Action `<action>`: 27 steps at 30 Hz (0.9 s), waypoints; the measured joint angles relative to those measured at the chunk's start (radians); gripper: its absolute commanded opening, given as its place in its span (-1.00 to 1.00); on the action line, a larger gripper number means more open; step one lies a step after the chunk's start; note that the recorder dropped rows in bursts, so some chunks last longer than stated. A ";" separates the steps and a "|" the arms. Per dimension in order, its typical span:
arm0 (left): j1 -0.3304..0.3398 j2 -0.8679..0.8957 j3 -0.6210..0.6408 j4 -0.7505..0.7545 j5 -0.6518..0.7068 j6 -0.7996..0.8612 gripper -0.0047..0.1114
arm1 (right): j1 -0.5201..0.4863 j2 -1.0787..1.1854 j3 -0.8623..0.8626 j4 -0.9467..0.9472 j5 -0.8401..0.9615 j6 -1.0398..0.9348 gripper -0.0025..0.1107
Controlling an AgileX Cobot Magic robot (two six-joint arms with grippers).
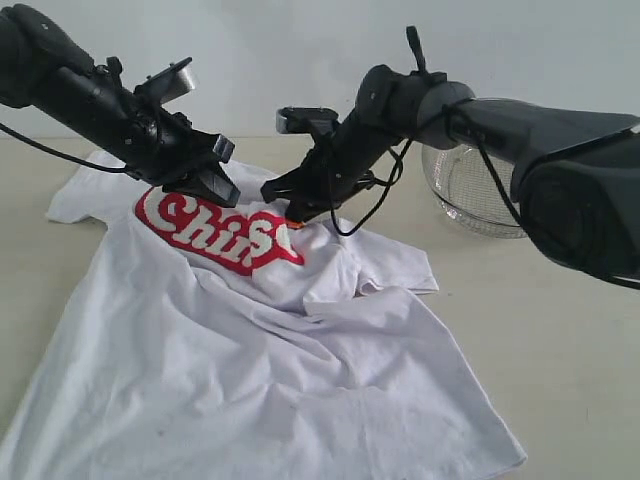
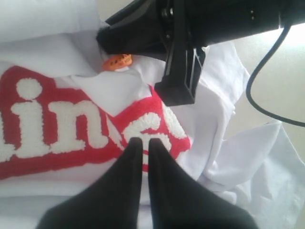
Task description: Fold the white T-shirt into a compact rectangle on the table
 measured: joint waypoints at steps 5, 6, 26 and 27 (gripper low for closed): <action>0.000 0.000 0.000 0.000 0.000 0.000 -0.84 | 0.000 0.005 -0.024 -0.076 -0.024 0.005 -0.96; 0.000 0.000 0.000 0.000 0.000 0.000 -0.84 | 0.000 0.008 -0.035 -0.088 -0.024 0.006 -0.96; 0.000 0.000 0.000 0.000 0.000 0.000 -0.84 | 0.000 0.008 -0.195 -0.088 -0.121 -0.087 -0.96; 0.000 0.000 0.000 0.000 0.000 0.000 -0.84 | 0.000 0.008 -0.197 -0.076 -0.130 -0.107 -0.96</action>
